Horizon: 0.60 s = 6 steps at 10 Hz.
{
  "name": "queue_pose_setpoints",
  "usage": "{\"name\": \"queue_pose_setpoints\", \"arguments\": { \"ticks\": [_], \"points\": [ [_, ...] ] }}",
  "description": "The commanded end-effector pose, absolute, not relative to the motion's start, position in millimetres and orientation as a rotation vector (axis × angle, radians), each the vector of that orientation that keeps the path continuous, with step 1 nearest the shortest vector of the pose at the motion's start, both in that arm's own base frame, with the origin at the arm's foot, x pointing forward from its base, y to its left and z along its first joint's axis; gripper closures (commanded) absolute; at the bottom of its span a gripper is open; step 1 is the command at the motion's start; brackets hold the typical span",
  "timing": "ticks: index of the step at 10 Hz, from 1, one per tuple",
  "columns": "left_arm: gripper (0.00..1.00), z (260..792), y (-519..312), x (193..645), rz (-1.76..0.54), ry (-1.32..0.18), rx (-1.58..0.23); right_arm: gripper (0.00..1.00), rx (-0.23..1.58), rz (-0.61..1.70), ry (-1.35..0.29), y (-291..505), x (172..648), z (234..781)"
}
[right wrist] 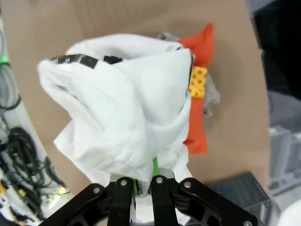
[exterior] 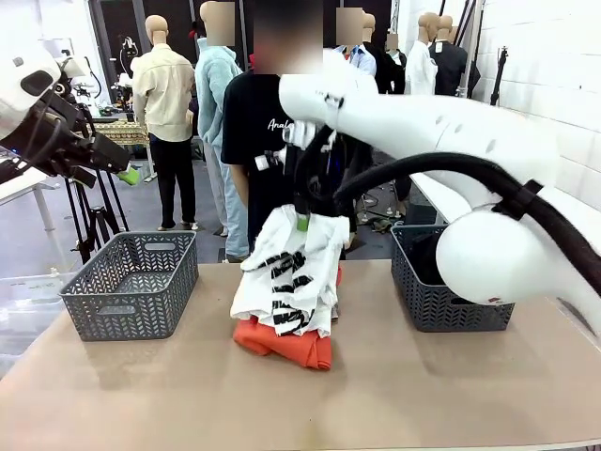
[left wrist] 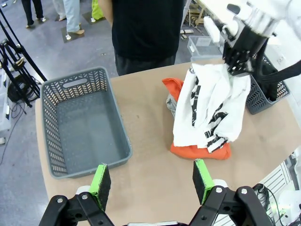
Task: Sort the tops and bottoms.
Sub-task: Lift clothes from the center of the table with your right hand.
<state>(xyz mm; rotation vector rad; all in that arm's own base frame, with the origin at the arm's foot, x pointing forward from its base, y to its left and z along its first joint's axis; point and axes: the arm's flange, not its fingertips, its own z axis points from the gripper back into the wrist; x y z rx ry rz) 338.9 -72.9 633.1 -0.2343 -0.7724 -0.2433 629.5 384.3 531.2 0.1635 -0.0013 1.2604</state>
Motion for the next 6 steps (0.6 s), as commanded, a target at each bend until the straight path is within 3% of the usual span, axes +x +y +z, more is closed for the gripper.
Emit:
{"name": "queue_pose_setpoints", "arguments": {
  "ticks": [1,3,4,6],
  "points": [
    [0.09,635,-71,339,-0.246,-0.764,-0.224,1.00,0.001,1.219,0.015,432,668,611],
    [0.09,635,-71,339,-0.246,-0.764,-0.224,1.00,-0.020,1.149,0.081,446,655,645],
    [0.09,635,-71,339,-0.246,-0.764,-0.224,1.00,0.048,1.233,-0.032,393,594,590],
    [0.09,635,-71,339,-0.246,-0.764,-0.224,1.00,0.048,1.233,-0.032,393,594,590]
  ]
}}
